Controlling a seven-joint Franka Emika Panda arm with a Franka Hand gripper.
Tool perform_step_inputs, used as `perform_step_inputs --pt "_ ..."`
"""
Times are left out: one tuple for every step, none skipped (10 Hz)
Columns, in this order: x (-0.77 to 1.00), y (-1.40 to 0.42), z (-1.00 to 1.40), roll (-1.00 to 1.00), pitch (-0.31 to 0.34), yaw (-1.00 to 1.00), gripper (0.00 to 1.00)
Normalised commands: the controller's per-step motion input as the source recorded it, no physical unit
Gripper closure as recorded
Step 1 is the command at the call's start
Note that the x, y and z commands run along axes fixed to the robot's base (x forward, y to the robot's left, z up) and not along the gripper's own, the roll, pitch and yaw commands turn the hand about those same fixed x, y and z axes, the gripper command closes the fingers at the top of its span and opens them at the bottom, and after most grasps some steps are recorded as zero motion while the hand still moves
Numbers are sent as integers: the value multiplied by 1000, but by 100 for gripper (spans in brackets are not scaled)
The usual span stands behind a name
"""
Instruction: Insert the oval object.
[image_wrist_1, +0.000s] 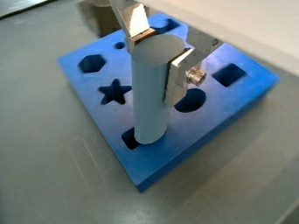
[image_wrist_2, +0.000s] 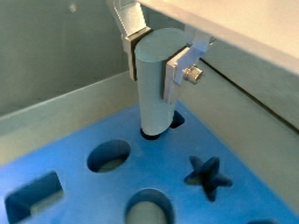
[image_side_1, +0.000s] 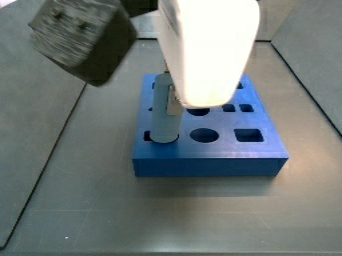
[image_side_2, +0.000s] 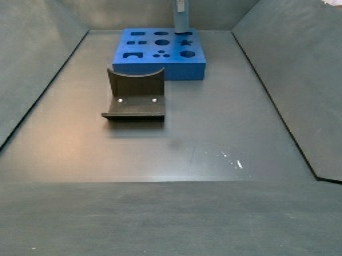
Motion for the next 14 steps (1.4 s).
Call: perform_step_inputs --pt "286 -34 -69 -100 0 -834 100" --pt "303 -20 -23 -131 0 -820 100" --pt "257 0 0 -230 -46 -846 100" --pt "240 0 -209 -156 -101 -837 100" --pt "297 -9 -391 -76 -114 -783 100" --pt "629 -77 -543 9 -70 -509 100" --pt "843 -63 -434 67 -56 -314 100" --pt "877 0 -431 214 0 -254 100" --pt "883 0 -420 247 50 -9 100" --pt "749 0 -440 320 46 0 100" --pt "437 46 -523 267 0 74 100" --pt "534 26 -620 121 0 57 100" --pt "471 0 -571 40 0 94 100" --pt "320 -49 -409 0 -50 0 100"
